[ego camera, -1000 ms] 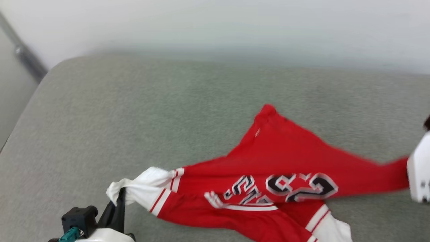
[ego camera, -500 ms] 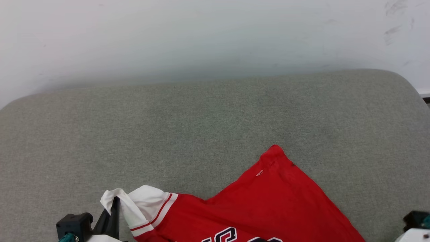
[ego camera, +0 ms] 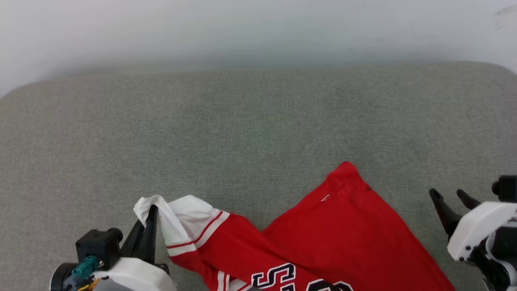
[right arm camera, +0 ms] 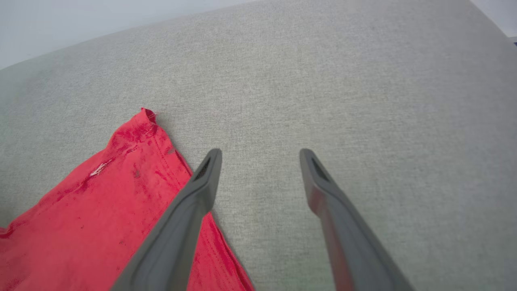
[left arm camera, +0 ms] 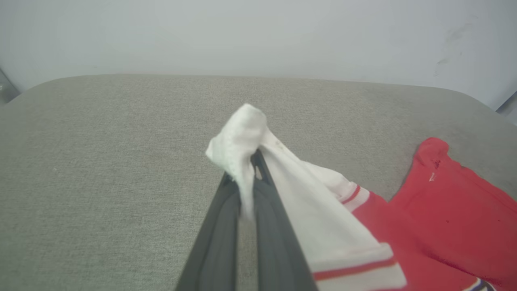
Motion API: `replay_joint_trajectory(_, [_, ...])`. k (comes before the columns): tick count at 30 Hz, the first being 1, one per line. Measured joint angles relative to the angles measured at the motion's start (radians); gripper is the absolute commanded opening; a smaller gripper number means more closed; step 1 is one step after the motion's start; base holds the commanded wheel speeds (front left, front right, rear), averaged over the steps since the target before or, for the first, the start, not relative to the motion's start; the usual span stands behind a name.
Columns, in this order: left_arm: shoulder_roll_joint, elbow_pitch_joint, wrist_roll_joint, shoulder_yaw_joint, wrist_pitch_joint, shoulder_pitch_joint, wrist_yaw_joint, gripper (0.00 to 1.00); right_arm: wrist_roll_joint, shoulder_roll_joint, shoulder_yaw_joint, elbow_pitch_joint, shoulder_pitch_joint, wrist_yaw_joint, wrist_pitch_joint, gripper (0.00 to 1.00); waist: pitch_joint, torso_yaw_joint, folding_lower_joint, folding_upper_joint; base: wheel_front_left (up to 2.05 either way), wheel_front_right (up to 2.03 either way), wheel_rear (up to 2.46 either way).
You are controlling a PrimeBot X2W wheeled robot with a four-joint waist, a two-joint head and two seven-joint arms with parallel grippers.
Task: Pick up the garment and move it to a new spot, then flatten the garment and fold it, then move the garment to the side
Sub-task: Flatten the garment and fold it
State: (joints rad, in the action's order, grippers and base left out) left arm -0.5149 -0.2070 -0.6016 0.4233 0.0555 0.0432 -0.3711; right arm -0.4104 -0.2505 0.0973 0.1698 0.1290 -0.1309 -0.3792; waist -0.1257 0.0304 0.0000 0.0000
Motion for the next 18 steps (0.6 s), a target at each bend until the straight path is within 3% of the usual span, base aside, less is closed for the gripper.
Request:
replay_joint_trajectory(8, [0.014, 0.006, 0.016, 0.021, 0.009, -0.100, 0.044, 0.00, -0.047, -0.046, -0.173, 0.028, 0.186, 0.000, -0.221, 1.00, -0.090, -0.050, 0.0001, 0.0000, 0.00, 0.00, 0.00])
replay_joint_trajectory(10, [0.021, 0.016, 0.020, 0.033, 0.012, -0.137, 0.063, 0.00, -0.054, -0.053, -0.239, 0.033, 0.259, 0.000, -0.352, 1.00, -0.123, -0.076, 0.0001, 0.0000, 0.00, 0.00, 0.00])
replay_joint_trajectory(18, [0.054, 0.054, 0.023, 0.054, 0.028, -0.201, 0.097, 0.00, -0.027, -0.066, -0.313, 0.116, 0.382, 0.000, -0.559, 1.00, -0.191, -0.137, 0.0002, 0.0000, 0.00, 0.00, 0.00])
